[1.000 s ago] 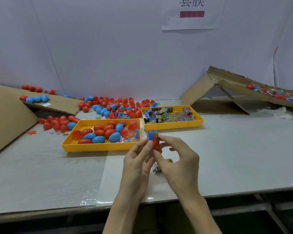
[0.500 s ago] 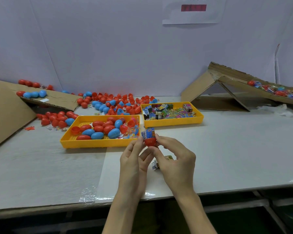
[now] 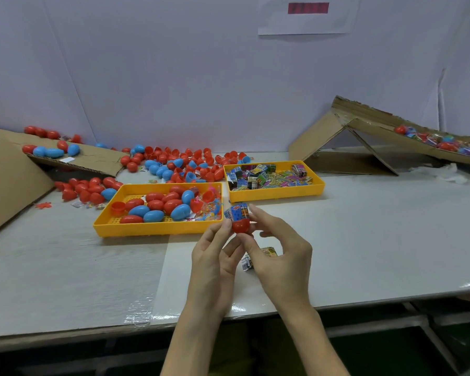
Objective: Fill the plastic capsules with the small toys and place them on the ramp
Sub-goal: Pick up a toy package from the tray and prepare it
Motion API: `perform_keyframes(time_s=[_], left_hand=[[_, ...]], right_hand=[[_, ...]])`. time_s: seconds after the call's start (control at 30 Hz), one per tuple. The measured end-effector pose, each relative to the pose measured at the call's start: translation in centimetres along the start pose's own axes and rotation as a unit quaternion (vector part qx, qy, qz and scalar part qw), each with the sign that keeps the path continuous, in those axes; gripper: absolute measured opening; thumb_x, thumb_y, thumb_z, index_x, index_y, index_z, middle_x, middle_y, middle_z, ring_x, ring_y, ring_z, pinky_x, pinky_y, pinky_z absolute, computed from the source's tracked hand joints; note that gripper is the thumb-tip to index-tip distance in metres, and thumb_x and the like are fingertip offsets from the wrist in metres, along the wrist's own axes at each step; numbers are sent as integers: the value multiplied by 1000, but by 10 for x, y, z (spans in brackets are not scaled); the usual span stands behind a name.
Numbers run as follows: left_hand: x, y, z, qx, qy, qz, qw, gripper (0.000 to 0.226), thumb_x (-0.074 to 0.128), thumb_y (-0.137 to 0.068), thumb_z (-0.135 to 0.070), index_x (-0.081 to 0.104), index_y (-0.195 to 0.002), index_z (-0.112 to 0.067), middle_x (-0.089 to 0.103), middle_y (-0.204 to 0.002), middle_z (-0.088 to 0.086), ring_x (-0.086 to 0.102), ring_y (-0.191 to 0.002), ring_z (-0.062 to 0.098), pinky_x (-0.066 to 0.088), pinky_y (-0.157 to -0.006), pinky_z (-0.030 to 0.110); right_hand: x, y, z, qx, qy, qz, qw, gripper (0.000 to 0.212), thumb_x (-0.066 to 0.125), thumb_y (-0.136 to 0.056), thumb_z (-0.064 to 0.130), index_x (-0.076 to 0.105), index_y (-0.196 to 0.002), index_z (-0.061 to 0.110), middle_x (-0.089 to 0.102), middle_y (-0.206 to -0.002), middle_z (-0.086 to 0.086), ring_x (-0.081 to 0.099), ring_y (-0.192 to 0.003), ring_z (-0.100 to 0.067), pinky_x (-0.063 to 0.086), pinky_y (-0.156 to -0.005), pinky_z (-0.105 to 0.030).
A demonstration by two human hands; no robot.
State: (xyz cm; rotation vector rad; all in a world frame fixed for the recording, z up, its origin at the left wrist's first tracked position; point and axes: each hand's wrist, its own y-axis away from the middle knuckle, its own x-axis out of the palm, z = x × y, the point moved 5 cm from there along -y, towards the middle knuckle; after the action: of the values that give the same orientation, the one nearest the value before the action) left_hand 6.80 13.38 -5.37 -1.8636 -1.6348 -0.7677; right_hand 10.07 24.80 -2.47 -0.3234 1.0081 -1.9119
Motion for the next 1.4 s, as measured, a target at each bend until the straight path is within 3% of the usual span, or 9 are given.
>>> perform_keyframes(time_s=[0.1,0.37,0.57,0.7,0.87,1.03,1.2,1.4], left_hand=[[-1,0,0,-3,6,-4,1000,26,73,-78,-23,72,-101,-10,74,-107,13,72,-89,17,59,-70,23],[-1,2,0,-8,-5,-3,1000,35,70,-83,-23,67,-113,-6,73,-110,14,72,-92,18,59,-72,24],[1,3,0,-14,-1,21,1000,38,66,-90,-21,63,-126,-9,71,-119,19,71,-106,30,59,-77,28],[2,3,1,-32,-16,21,999,25,59,-94,-30,77,-110,-22,72,-117,15,71,-108,30,59,-76,29],[0,1,2,-25,-38,8,999,46,64,-88,-30,62,-130,-12,71,-120,17,69,-111,31,60,-85,32],[-1,1,2,-19,-32,17,999,44,66,-87,-28,65,-128,-14,72,-117,14,72,-105,27,60,-77,28],[0,0,1,-3,-52,16,999,24,65,-84,-27,78,-105,-30,75,-107,7,73,-91,17,60,-74,25],[0,0,2,1,-57,15,998,28,63,-87,-26,73,-113,-23,74,-108,10,73,-94,21,60,-74,27]], right_hand=[[0,0,1,-16,1,-2,1000,38,81,-78,6,73,-114,11,71,-109,7,66,-102,1,53,-88,-14],[-1,1,-1,-11,8,-14,1000,34,82,-75,7,76,-109,8,75,-105,1,69,-98,-3,55,-85,-16],[-1,-2,-1,15,-9,0,1000,45,81,-79,16,69,-122,20,68,-107,18,64,-98,0,52,-80,-13],[-1,-2,-2,7,-1,3,1000,38,83,-77,7,74,-112,16,70,-110,8,63,-104,-2,53,-85,-19],[0,-2,-1,10,5,22,1000,45,82,-79,8,70,-120,21,65,-112,20,63,-106,-5,50,-86,-13],[0,-3,-1,16,-10,15,1000,38,84,-75,6,75,-111,15,71,-107,7,66,-103,-6,53,-88,-19],[-1,-2,-3,11,-13,2,1000,35,84,-72,4,77,-106,8,73,-100,0,69,-95,-12,54,-84,-18],[-2,-2,-3,9,-21,2,1000,35,84,-73,5,77,-107,11,73,-100,3,68,-95,-10,55,-83,-20]])
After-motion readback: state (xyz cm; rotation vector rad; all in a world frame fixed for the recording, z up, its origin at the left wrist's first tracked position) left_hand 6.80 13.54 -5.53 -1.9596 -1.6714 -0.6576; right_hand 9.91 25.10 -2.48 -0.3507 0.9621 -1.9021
